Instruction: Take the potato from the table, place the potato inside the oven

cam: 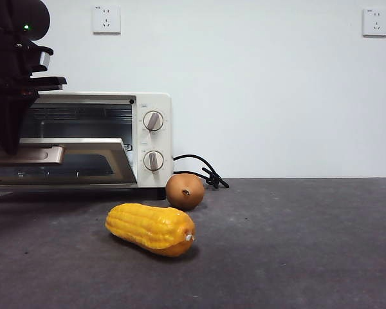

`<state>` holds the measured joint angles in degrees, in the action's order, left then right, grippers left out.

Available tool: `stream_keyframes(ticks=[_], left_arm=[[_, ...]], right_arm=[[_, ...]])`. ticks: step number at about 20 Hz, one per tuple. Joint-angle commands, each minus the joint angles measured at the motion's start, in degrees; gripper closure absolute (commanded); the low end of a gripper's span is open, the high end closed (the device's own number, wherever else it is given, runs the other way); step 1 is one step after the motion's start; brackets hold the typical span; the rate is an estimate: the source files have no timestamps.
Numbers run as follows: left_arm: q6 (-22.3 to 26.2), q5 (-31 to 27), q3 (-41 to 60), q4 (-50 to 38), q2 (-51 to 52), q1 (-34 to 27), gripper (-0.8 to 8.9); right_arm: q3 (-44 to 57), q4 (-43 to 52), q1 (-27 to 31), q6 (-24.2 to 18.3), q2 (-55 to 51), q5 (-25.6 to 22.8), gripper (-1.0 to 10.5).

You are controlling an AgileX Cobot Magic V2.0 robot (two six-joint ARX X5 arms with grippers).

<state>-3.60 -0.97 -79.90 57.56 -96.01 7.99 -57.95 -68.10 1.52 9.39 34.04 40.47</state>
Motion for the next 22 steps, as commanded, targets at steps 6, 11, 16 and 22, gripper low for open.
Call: stream_keyframes(ticks=[6, 11, 16, 22], left_arm=[[2.3, -1.0, 3.1, -1.5, -0.8, -0.4, 8.2], [2.4, -0.5, 3.1, -1.5, -0.8, -0.4, 8.2], [2.9, 2.6, 3.1, -1.9, -0.5, -0.3, 8.2], [3.2, 7.2, 3.1, -4.0, 6.8, 1.0, 8.2]], right_arm=[[-0.1, -0.2, 0.0, -0.6, -0.2, -0.1, 9.4], [-0.1, -0.9, 0.0, -0.6, -0.2, -0.5, 9.4], [-0.1, 1.4, 0.0, -0.6, 0.3, 1.9, 9.4], [-0.2, 14.2, -0.7, 7.4, 6.1, 10.3, 7.8]])
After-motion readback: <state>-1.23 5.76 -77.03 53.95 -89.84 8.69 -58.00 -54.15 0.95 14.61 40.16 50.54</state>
